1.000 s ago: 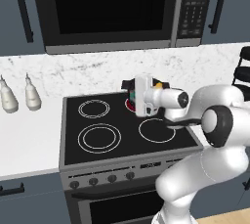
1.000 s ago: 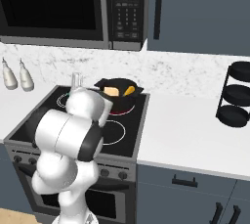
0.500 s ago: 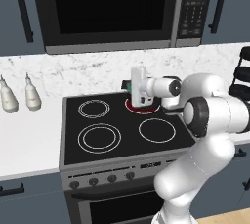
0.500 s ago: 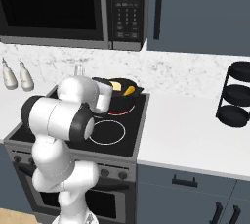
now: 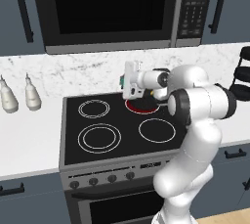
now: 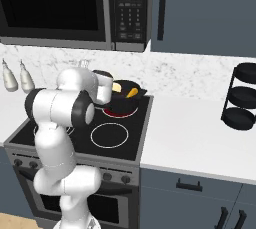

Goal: Put the bell pepper and corn in the pot. Retrieve the spatula and lightly stir the vegetables in the pot.

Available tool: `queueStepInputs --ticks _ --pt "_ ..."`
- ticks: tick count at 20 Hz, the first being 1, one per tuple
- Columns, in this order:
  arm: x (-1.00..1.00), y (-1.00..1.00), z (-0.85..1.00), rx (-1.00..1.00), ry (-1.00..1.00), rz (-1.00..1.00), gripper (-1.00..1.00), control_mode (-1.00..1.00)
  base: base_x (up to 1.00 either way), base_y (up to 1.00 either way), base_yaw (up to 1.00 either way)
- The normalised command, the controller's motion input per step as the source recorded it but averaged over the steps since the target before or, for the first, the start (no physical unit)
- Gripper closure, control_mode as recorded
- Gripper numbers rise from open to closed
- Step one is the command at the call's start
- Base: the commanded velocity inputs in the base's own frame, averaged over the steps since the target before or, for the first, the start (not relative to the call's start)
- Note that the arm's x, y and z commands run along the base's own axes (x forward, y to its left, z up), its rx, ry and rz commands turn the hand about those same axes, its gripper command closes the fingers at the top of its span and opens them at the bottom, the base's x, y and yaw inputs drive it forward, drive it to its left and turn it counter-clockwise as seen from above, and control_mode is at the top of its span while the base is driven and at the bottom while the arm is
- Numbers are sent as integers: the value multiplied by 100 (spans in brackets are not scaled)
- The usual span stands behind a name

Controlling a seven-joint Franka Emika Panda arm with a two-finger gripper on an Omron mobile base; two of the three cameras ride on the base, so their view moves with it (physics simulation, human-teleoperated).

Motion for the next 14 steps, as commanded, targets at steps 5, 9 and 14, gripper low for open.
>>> queueStepInputs --ticks 5,9,14 --pt "81 -70 -4 25 0 18 100 -100 0 0 0" --pt "82 -58 -21 21 0 17 100 -100 0 0 0" --pt "53 -42 -53 22 0 13 100 -100 0 0 0"
